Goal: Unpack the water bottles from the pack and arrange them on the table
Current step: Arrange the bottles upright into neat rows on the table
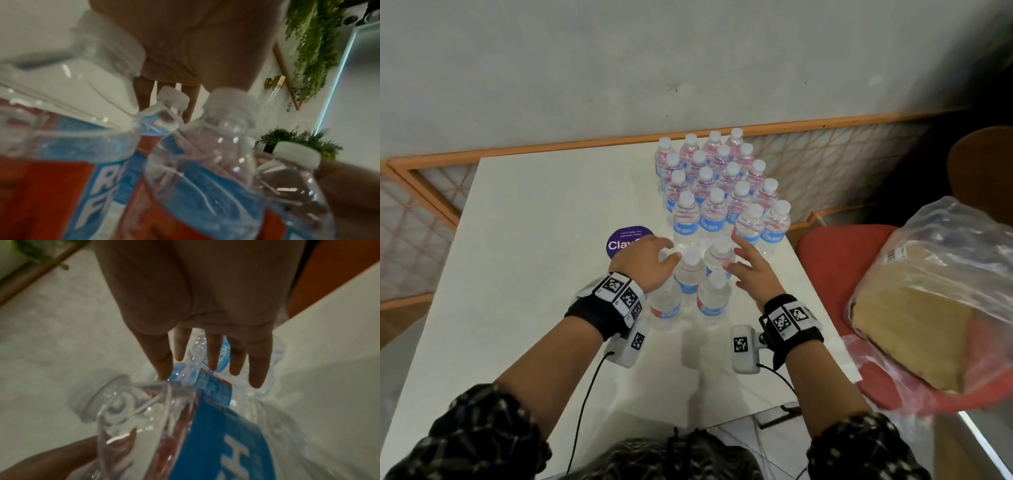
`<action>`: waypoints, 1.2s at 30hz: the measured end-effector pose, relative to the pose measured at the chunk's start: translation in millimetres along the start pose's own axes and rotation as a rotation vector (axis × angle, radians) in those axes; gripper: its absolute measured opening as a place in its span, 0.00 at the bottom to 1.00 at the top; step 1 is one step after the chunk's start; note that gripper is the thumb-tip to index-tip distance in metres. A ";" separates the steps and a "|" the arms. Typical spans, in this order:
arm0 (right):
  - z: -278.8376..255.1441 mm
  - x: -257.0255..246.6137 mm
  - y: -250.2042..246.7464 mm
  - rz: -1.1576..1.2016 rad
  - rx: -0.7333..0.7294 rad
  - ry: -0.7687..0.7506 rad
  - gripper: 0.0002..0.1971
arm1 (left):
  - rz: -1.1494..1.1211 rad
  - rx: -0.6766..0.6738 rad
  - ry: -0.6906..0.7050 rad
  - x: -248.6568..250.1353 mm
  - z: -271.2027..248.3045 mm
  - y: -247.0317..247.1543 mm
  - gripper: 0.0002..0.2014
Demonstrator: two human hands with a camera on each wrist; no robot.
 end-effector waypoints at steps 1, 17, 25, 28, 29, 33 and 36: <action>5.1 -6.2 3.8 -0.049 -0.042 -0.040 0.28 | 0.037 -0.011 -0.010 -1.5 1.0 2.0 0.20; 42.4 -16.8 5.7 -0.155 0.060 -0.170 0.29 | 0.019 -0.057 -0.056 2.0 4.5 3.5 0.18; 36.0 20.0 -2.3 -0.182 0.067 -0.043 0.27 | 0.021 -0.042 0.181 105.3 43.6 -39.7 0.18; 34.9 35.0 -0.2 -0.187 0.025 0.017 0.29 | 0.223 -0.196 0.223 127.0 66.1 -25.2 0.21; 35.9 40.9 0.9 -0.181 0.014 0.036 0.29 | 0.292 -0.260 0.230 128.6 71.5 -16.6 0.22; 40.1 63.8 4.9 -0.158 -0.035 0.148 0.27 | 0.452 -0.446 0.214 122.0 85.7 11.4 0.26; 39.5 74.9 5.2 -0.111 -0.077 0.223 0.27 | 0.459 -0.446 0.220 117.2 91.1 20.4 0.27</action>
Point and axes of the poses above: each hand's wrist, its own z-axis towards the middle knuckle, its own y-axis out of the palm, x = y × z, the point moved 7 cm from there along z, towards the middle knuckle, and after that the axes turned 9 degrees about x, right-handed, at the moved point
